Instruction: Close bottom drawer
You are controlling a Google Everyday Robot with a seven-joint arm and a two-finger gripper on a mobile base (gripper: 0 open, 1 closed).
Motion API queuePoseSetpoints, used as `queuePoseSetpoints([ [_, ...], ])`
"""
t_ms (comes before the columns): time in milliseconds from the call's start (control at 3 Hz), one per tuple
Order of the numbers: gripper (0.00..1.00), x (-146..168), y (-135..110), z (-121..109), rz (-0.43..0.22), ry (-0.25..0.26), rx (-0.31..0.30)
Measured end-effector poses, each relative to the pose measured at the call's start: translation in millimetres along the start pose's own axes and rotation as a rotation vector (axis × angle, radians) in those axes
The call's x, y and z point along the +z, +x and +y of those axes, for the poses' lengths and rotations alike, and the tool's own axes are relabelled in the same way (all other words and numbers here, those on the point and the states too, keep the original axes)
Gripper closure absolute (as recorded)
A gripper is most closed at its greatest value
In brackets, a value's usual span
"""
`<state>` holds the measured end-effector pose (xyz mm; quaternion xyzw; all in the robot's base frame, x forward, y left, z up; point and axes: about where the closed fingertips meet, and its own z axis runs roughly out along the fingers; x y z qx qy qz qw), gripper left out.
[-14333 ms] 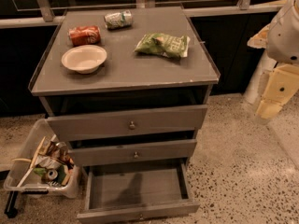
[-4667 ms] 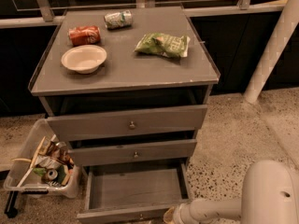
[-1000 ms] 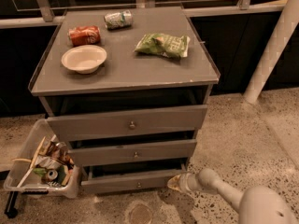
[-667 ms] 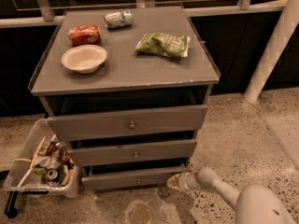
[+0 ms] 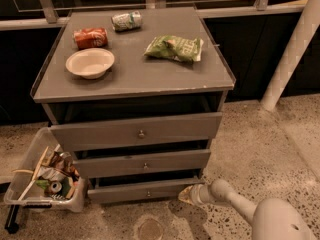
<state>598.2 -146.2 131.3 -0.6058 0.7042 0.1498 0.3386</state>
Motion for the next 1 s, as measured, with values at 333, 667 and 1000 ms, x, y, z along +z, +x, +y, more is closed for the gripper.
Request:
queuePoseSetpoints([
  [333,0.12,-10,-17,-4,0.030,0.006,-0.037],
  [667,0.00,-6,-34,12,0.019,-0.021,-0.052],
  [1000,0.00,-6,-34,13,0.019,-0.021,-0.052],
])
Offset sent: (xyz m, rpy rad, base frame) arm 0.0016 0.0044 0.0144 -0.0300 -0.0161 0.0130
